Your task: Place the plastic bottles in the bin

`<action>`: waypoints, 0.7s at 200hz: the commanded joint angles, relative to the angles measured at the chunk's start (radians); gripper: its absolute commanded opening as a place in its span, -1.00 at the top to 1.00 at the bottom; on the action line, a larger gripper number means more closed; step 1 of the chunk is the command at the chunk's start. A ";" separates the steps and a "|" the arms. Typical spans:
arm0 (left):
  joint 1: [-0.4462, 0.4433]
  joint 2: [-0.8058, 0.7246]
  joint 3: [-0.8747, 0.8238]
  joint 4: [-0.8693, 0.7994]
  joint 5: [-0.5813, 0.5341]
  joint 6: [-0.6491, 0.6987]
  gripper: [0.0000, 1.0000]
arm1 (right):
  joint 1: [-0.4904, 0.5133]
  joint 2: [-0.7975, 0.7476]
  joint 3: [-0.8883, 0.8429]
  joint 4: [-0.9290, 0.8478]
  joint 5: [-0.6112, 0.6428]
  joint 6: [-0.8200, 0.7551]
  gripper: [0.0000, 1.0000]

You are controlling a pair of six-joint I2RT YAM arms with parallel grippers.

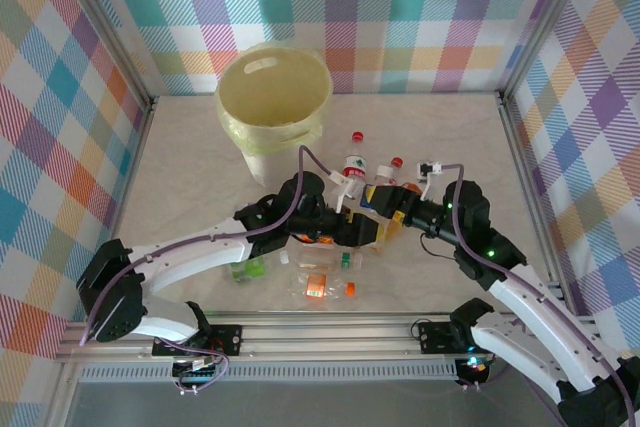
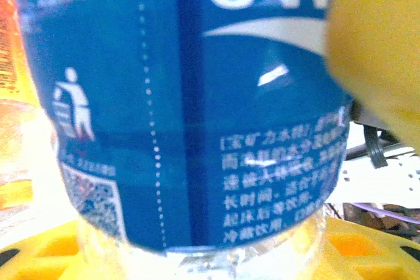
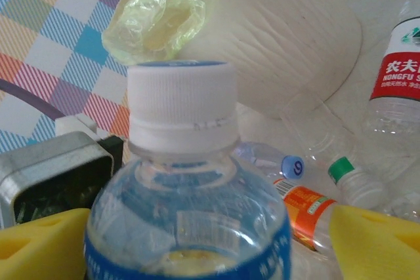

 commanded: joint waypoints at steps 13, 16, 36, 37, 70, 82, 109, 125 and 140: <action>-0.001 -0.072 0.066 -0.158 -0.070 0.105 -0.09 | 0.003 -0.082 0.085 -0.137 -0.039 -0.118 -0.95; 0.001 -0.074 0.069 -0.170 -0.073 0.110 -0.09 | 0.003 -0.089 0.089 -0.145 -0.047 -0.126 -0.96; 0.019 -0.087 0.107 -0.255 -0.097 0.146 -0.10 | 0.003 -0.128 0.117 -0.190 -0.106 -0.173 -1.00; 0.019 -0.087 0.111 -0.261 -0.099 0.149 -0.10 | 0.003 -0.129 0.120 -0.192 -0.110 -0.174 -0.99; 0.062 -0.094 0.215 -0.455 -0.147 0.244 -0.10 | 0.003 -0.152 0.195 -0.285 -0.172 -0.246 -0.99; 0.086 -0.096 0.258 -0.510 -0.156 0.276 -0.11 | 0.003 -0.152 0.222 -0.310 -0.180 -0.267 -0.99; 0.143 -0.077 0.381 -0.644 -0.204 0.371 -0.12 | 0.003 -0.143 0.260 -0.327 -0.196 -0.293 -0.99; 0.177 -0.047 0.472 -0.726 -0.242 0.431 -0.12 | 0.003 -0.135 0.267 -0.323 -0.197 -0.299 -0.99; 0.208 -0.021 0.555 -0.781 -0.291 0.487 -0.12 | 0.003 -0.130 0.266 -0.320 -0.196 -0.300 -0.99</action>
